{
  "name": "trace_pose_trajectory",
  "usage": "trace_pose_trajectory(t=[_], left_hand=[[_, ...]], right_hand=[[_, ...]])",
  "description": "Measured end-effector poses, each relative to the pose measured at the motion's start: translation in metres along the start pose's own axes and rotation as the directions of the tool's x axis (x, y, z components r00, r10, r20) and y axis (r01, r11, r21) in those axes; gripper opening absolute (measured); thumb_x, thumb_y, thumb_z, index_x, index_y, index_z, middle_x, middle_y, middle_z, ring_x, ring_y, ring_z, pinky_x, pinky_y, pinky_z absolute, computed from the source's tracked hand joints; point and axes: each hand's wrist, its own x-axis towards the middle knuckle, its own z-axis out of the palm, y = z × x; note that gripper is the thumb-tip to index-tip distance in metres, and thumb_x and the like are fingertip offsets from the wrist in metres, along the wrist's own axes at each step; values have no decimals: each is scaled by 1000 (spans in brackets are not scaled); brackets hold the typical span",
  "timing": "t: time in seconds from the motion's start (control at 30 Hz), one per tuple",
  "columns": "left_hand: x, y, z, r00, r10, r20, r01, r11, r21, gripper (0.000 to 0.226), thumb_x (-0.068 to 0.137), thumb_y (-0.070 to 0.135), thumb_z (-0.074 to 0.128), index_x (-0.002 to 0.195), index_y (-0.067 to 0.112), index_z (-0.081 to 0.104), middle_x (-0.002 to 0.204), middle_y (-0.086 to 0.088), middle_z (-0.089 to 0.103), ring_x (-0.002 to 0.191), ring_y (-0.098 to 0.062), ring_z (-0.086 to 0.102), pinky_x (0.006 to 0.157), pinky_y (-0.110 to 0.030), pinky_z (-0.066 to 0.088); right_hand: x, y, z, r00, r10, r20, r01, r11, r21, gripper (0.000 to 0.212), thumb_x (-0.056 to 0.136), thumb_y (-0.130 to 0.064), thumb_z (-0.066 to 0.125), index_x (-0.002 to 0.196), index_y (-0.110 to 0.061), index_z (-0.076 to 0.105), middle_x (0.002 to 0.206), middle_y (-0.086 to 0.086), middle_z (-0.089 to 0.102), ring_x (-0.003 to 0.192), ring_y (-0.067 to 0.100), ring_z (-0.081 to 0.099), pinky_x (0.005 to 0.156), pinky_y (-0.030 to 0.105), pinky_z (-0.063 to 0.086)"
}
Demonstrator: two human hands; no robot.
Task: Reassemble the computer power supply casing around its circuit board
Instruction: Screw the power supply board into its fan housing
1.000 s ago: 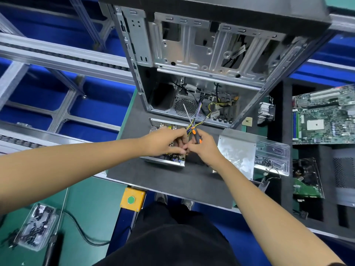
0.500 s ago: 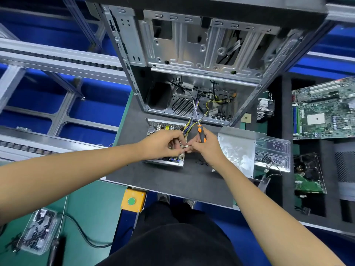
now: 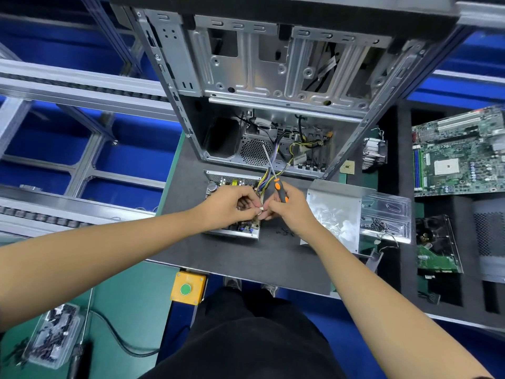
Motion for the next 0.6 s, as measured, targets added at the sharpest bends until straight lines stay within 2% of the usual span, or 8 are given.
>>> trace_pose_trajectory(t=[0.1, 0.17, 0.27, 0.4, 0.47, 0.53, 0.6], left_hand=[[0, -1, -1, 1000, 12, 25, -12, 1000, 10, 13, 88, 8, 77, 96, 13, 69, 83, 17, 67, 75, -1, 63, 73, -11, 47], [1, -2, -1, 998, -14, 54, 15, 1000, -20, 13, 88, 8, 77, 97, 11, 69, 85, 14, 68, 76, -3, 62, 76, -15, 50], [3, -3, -2, 994, -48, 99, 53, 997, -50, 13, 88, 13, 78, 98, 16, 70, 85, 14, 68, 78, -3, 62, 77, -16, 51], [5, -3, -4, 988, -55, 145, 64, 996, -56, 12, 91, 17, 76, 98, 24, 69, 83, 19, 68, 77, -1, 61, 76, -18, 52], [6, -2, -5, 985, -62, 164, 73, 995, -61, 8, 93, 19, 74, 99, 22, 71, 85, 15, 69, 78, -2, 61, 78, -23, 55], [7, -2, -5, 983, -74, 167, 89, 993, -80, 7, 92, 20, 76, 98, 19, 72, 85, 15, 70, 78, -2, 60, 79, -23, 55], [8, 0, -5, 980, -117, 160, 139, 981, -133, 9, 88, 18, 79, 95, 16, 74, 84, 12, 70, 77, -3, 59, 78, -20, 52]], right_hand=[[-3, -6, 2, 1000, 6, 13, -6, 1000, -13, 13, 70, -16, 66, 73, -26, 59, 76, 33, 61, 66, 38, 74, 56, 32, 59], [-4, -8, 2, 999, 9, 32, -8, 1000, -22, 24, 74, -11, 65, 68, -35, 60, 72, 27, 63, 66, 39, 73, 56, 32, 59], [-3, -8, 1, 999, 6, 45, -3, 998, -59, 39, 81, -2, 59, 70, -38, 62, 68, 14, 63, 66, 39, 73, 57, 30, 58], [-2, -6, -2, 998, -1, 55, 7, 994, -110, 40, 86, -1, 57, 72, -38, 60, 64, 5, 63, 67, 37, 74, 57, 31, 59], [-1, -4, -4, 999, 3, 49, 5, 989, -146, 32, 86, -3, 57, 75, -33, 61, 65, 7, 64, 67, 36, 74, 58, 32, 60], [0, 0, -6, 999, 15, 36, -8, 983, -184, 12, 84, -2, 59, 85, -13, 58, 71, 18, 65, 68, 33, 75, 60, 35, 60], [1, 2, -8, 1000, 4, 17, 1, 965, -261, 8, 82, -3, 61, 86, -3, 55, 80, 26, 66, 70, 26, 75, 66, 41, 59]])
